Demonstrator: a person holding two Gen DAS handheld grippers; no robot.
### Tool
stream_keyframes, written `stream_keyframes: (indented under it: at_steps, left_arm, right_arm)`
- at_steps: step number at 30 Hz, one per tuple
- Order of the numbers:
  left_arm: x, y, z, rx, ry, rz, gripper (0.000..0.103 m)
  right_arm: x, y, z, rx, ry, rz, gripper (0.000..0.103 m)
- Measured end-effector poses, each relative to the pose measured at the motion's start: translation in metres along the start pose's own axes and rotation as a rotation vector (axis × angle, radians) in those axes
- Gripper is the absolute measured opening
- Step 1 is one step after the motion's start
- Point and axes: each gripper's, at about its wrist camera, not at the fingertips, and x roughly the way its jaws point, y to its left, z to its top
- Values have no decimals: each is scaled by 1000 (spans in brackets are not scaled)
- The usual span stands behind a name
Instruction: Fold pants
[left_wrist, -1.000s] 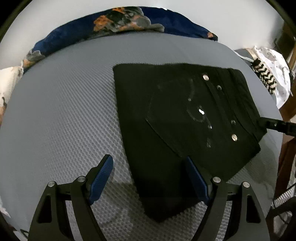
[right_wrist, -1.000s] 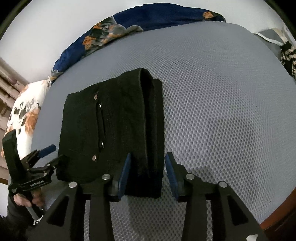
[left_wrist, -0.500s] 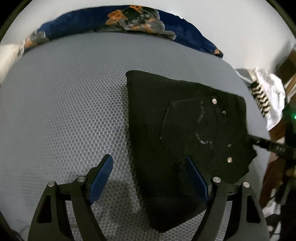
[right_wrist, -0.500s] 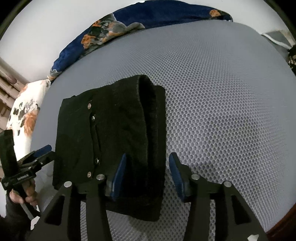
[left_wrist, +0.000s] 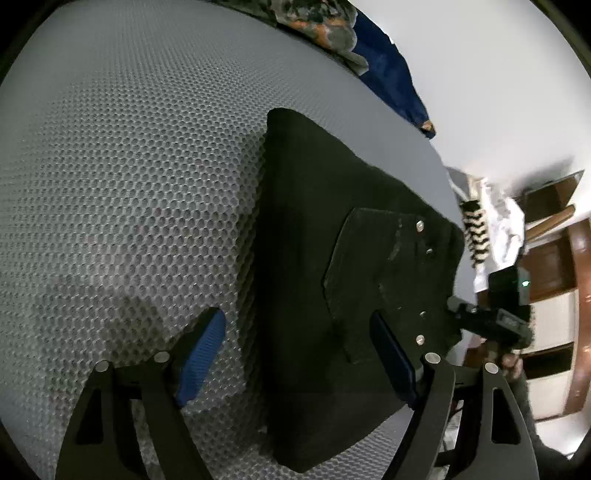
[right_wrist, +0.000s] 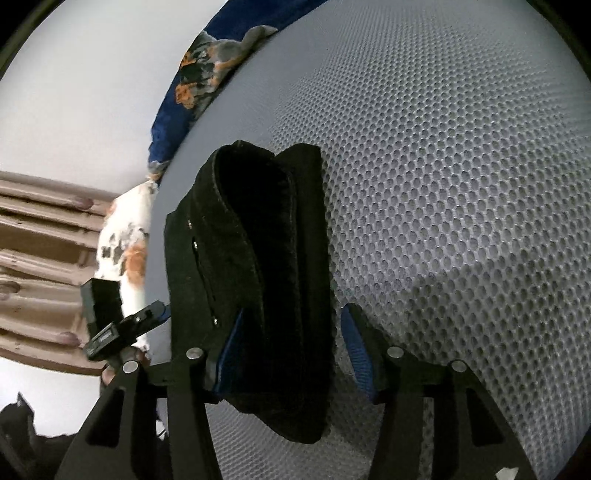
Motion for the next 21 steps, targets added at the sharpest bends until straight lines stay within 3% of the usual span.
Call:
stream_keyframes:
  at_steps: [8,15,17,21]
  left_arm:
    - [14,-7,18,28,35,-56,80]
    - [17,-23,10,100,5,-17,80]
    - [16,-27,5,130,-21,22,72]
    - [12,-25,4,138,-44,77,38]
  right_arm:
    - [13,-6,13,-2,45,130,51]
    - [23,1,16,-29,49,172,46]
    - [26,3,13,-19,43,171,37]
    - [20,14,6,-8,-6,187,29]
